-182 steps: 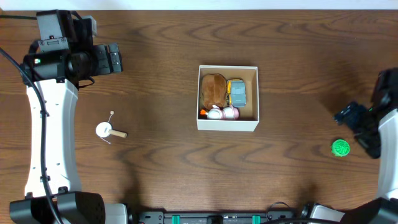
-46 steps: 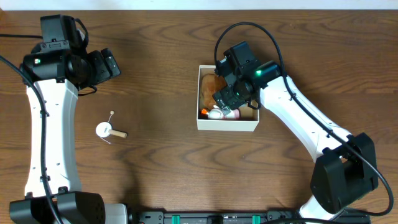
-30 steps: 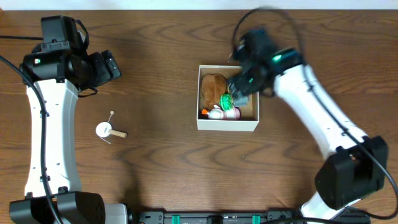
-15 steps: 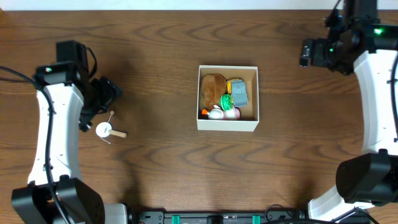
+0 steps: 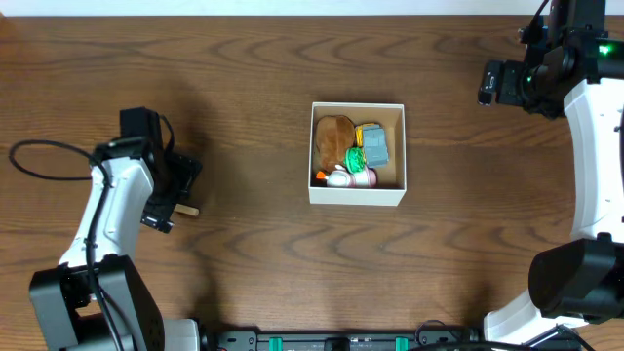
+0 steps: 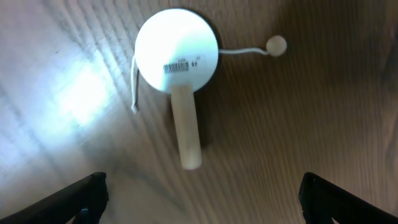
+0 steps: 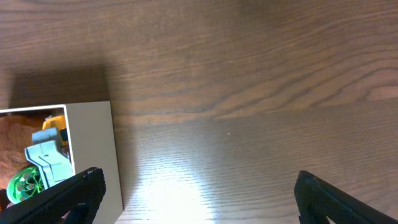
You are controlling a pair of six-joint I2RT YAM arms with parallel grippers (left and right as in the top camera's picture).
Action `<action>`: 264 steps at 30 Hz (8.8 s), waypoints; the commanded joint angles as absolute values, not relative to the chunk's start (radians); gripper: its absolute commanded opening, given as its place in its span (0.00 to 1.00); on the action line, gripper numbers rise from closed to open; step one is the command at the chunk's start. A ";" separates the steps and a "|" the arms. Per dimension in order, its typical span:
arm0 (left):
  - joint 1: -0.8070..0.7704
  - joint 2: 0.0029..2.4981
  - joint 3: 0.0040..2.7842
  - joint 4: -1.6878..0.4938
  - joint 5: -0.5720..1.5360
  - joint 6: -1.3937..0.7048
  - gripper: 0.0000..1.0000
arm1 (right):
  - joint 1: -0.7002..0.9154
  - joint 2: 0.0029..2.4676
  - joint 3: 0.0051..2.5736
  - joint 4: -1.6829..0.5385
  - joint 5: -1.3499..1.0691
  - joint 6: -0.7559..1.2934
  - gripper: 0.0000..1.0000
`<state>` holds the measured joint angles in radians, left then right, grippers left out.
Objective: Pack container
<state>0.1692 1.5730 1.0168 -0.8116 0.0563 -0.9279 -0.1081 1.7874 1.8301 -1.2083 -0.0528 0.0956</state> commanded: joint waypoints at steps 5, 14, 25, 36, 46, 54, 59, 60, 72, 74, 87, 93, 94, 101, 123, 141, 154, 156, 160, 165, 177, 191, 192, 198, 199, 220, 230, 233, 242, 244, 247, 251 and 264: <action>0.195 1.597 0.920 -0.693 0.025 -0.934 0.98 | -0.108 1.786 1.839 -1.216 -0.052 0.092 0.99; 0.233 1.695 0.912 -0.656 0.025 -0.918 0.98 | -0.108 1.786 1.839 -1.217 -0.053 0.092 0.99; 0.233 1.720 0.912 -0.646 0.026 -0.918 0.94 | -0.107 1.786 1.839 -1.225 -0.053 0.092 0.99; 0.233 1.720 0.912 -0.646 0.026 -0.918 0.56 | -0.107 1.786 1.839 -1.225 -0.053 0.092 0.99; 0.233 1.720 0.912 -0.646 0.026 -0.918 0.38 | -0.107 1.786 1.839 -1.224 -0.053 0.092 0.99; 0.233 1.720 0.912 -0.645 0.026 -0.918 0.26 | -0.107 1.786 1.839 -1.224 -0.053 0.092 0.99; 0.233 1.720 0.912 -0.645 0.026 -0.918 0.20 | -0.107 1.786 1.839 -1.224 -0.053 0.092 0.99; 0.233 1.720 0.912 -0.645 0.026 -0.918 0.20 | -0.107 1.786 1.839 -1.224 -0.053 0.092 0.99; 0.228 1.700 0.975 -0.646 0.047 -0.882 0.06 | -0.107 1.786 1.839 -1.223 -0.052 0.092 0.99; 0.214 1.679 1.011 -0.648 0.049 -0.838 0.06 | -0.107 1.786 1.839 -1.223 -0.052 0.092 0.99; -0.151 1.584 1.337 -0.632 0.047 -0.296 0.06 | -0.107 1.786 1.839 -1.222 -0.052 0.093 0.99; -0.364 1.592 1.353 -0.559 0.048 -0.160 0.06 | -0.107 1.786 1.839 -1.224 -0.052 0.093 0.99; -0.393 1.599 1.353 -0.551 0.048 -0.126 0.06 | -0.107 1.786 1.839 -1.223 -0.052 0.093 0.99; -0.521 1.689 1.353 -0.534 0.049 -0.060 0.06 | -0.107 1.786 1.839 -1.224 -0.052 0.098 0.99; -0.564 1.731 1.353 -0.574 0.064 -0.064 0.59 | -0.107 1.786 1.839 -1.223 -0.052 0.101 0.99; -0.535 1.692 1.353 -0.574 0.063 -0.065 0.77 | -0.108 1.786 1.839 -1.222 -0.038 0.099 0.99; -0.216 1.602 1.353 -0.566 0.063 -0.223 0.98 | -0.005 1.788 1.839 -1.036 0.131 0.063 0.99; -0.164 1.609 1.353 -0.538 0.063 -0.223 0.98 | 0.049 1.800 1.839 -0.971 0.187 0.073 0.99; -0.087 1.614 1.353 -0.482 0.063 -0.223 0.98 | 0.094 1.852 1.839 -0.867 0.191 0.099 0.99; -0.020 1.605 1.353 -0.463 0.064 -0.223 0.98 | 0.069 1.919 1.839 -0.816 0.078 0.128 0.99; 0.017 1.408 1.305 -0.628 0.063 -0.165 0.98 | 0.021 1.772 1.824 -0.940 0.056 0.230 0.99; 0.017 0.931 0.872 -0.549 0.064 -0.131 0.98 | 0.060 1.272 1.214 -0.697 0.145 0.284 0.99; 0.017 0.894 0.842 -0.543 0.063 -0.131 0.98 | 0.060 1.225 1.159 -0.681 0.159 0.285 0.99; 0.017 0.667 0.715 -0.549 0.064 -0.132 0.98 | 0.060 1.013 0.932 -0.670 0.233 0.321 0.99; 0.017 0.636 0.704 -0.561 0.064 -0.132 0.98 | 0.060 0.984 0.900 -0.671 0.233 0.322 0.99; 0.017 0.580 0.690 -0.659 0.063 -0.132 0.98 | 0.059 0.886 0.766 -0.673 0.232 0.340 0.99; 0.017 0.580 0.690 -0.659 0.063 -0.132 0.98 | 0.059 0.886 0.766 -0.675 0.232 0.340 0.99; 0.017 0.580 0.690 -0.659 0.063 -0.132 0.98 | 0.059 0.886 0.766 -0.699 0.219 0.344 0.99; 0.017 0.580 0.690 -0.659 0.063 -0.132 0.98 | 0.076 0.679 0.635 -0.582 0.093 0.220 0.99; 0.017 0.580 0.690 -0.659 0.063 -0.132 0.98 | 0.076 0.587 0.561 -0.523 0.085 0.220 0.99; 0.017 0.580 0.690 -0.659 0.064 -0.132 0.98 | 0.076 0.453 0.440 -0.430 0.086 0.219 0.99; 0.017 0.580 0.690 -0.659 0.063 -0.132 0.98 | 0.076 0.295 0.278 -0.278 0.086 0.200 0.99; 0.017 0.580 0.690 -0.659 0.064 -0.132 0.98 | 0.076 0.081 0.046 -0.059 0.089 0.095 0.99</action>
<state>0.0151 0.5808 0.6937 -0.6567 0.0711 -0.1516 0.0696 0.1211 0.0753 -0.0727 0.0929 0.1596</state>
